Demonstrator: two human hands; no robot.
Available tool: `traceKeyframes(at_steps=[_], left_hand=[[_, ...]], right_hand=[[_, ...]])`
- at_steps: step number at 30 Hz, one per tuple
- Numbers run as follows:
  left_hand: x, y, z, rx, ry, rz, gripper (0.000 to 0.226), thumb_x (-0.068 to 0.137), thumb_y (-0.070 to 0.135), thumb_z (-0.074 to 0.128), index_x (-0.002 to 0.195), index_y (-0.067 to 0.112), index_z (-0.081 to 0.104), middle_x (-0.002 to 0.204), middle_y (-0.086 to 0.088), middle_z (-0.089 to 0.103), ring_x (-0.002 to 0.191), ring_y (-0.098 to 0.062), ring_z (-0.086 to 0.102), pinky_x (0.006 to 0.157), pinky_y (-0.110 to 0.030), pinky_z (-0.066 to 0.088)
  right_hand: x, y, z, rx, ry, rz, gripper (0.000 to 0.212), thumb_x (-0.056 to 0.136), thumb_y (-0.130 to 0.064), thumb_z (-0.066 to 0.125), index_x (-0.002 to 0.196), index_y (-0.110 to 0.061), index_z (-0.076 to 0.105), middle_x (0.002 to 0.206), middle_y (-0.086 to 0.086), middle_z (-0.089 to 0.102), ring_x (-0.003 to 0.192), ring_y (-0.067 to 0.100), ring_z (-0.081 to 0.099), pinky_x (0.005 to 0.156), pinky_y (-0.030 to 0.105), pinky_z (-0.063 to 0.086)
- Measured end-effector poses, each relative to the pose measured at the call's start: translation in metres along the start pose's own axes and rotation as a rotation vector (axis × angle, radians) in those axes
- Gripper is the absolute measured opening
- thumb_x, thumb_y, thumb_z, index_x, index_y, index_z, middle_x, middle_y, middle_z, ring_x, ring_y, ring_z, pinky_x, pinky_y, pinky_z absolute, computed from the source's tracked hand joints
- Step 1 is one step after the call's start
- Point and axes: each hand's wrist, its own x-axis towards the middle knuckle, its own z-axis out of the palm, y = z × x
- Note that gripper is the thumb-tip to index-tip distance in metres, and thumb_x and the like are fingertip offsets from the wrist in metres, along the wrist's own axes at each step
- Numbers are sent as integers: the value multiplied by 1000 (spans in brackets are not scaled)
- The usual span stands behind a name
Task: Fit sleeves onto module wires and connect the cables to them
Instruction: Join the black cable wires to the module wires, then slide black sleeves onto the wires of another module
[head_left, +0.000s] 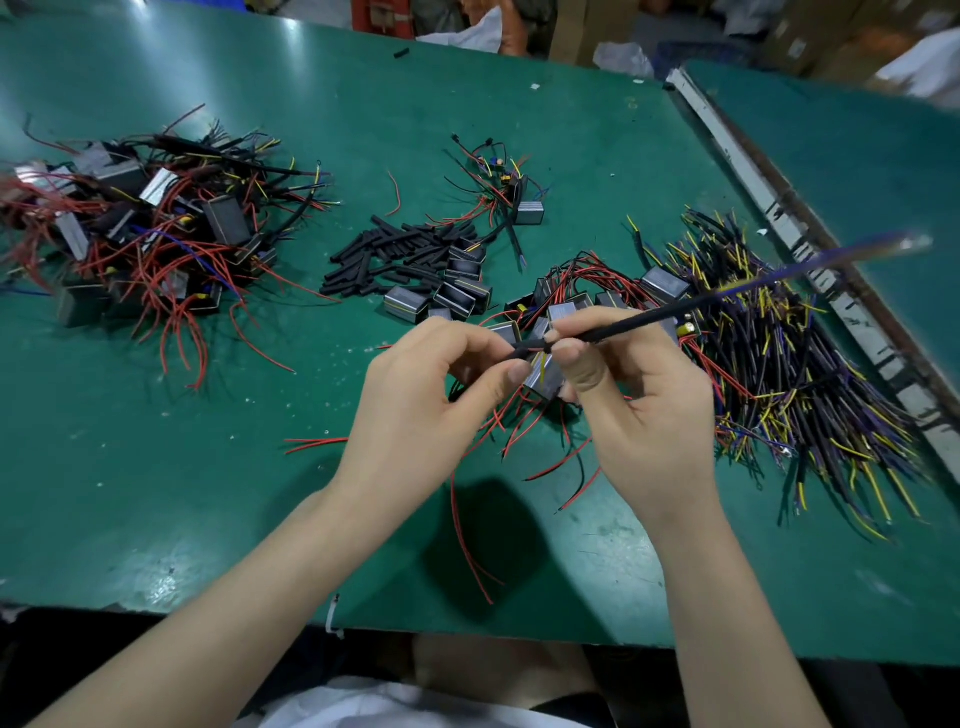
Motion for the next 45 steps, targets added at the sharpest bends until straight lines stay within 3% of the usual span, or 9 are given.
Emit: traceKeyframes(at_steps=[5, 11, 17, 22, 25, 29, 38, 42, 45], left_hand=[[1, 1, -3, 47, -55, 81, 10, 80, 24, 69, 84, 15, 68, 77, 6, 60, 73, -6, 52, 70, -9, 38], [5, -2, -2, -5, -102, 101, 14, 79, 23, 69, 86, 12, 69, 78, 2, 62, 73, -7, 52, 69, -9, 37], [4, -6, 3, 44, -86, 110, 13, 80, 23, 69, 87, 12, 69, 81, 1, 62, 75, -9, 53, 73, -17, 42], [4, -16, -9, 107, -146, 79, 37, 80, 51, 60, 112, 32, 56, 108, 14, 54, 105, -7, 53, 91, -45, 43], [7, -28, -20, 83, -288, 30, 35, 89, 48, 57, 116, 26, 61, 106, 14, 60, 105, -5, 57, 97, -35, 42], [10, -36, -21, 33, -242, 4, 25, 88, 27, 58, 108, 15, 70, 90, 6, 66, 86, -2, 57, 79, -10, 41], [14, -66, -32, -122, -243, -321, 27, 92, 38, 51, 70, 39, 66, 64, 15, 65, 64, -5, 55, 68, -27, 44], [25, -71, -55, -261, -87, -404, 23, 79, 48, 55, 68, 38, 72, 60, 11, 64, 52, -1, 51, 56, -16, 42], [49, -74, -81, -195, 84, -385, 23, 87, 36, 60, 68, 31, 72, 59, 10, 65, 48, -1, 44, 51, -18, 36]], right_hand=[[3, 0, -6, 214, -11, 196, 10, 86, -23, 63, 93, -24, 57, 84, 7, 67, 61, 10, 56, 61, 18, 48], [3, 7, -4, 264, 30, 284, 8, 80, -27, 66, 87, -26, 63, 83, -14, 69, 79, 2, 61, 73, 17, 48], [-3, 9, 2, 432, 23, 490, 15, 69, -44, 76, 79, -33, 74, 67, -7, 64, 64, 9, 57, 60, 16, 42], [-1, 13, 4, 529, 112, 564, 11, 72, -30, 67, 77, -30, 76, 66, -10, 62, 56, 3, 51, 54, 13, 40], [0, 17, 6, 561, 153, 644, 10, 72, -27, 66, 75, -24, 75, 66, -11, 61, 54, 2, 50, 51, 11, 38], [3, 21, 14, 510, 127, 673, 13, 73, -29, 67, 82, -19, 67, 64, -10, 60, 53, 3, 51, 49, 12, 37], [27, 32, 42, 414, 30, 666, 21, 70, -31, 71, 86, -18, 70, 65, -7, 65, 55, 4, 55, 49, 12, 39], [42, 27, 64, 451, -142, 723, 33, 68, -34, 71, 98, -22, 65, 80, -6, 70, 62, 6, 62, 51, 13, 41], [50, 24, 83, 405, -252, 784, 28, 83, -23, 68, 110, -23, 61, 84, -7, 71, 65, 5, 64, 56, 19, 41]])
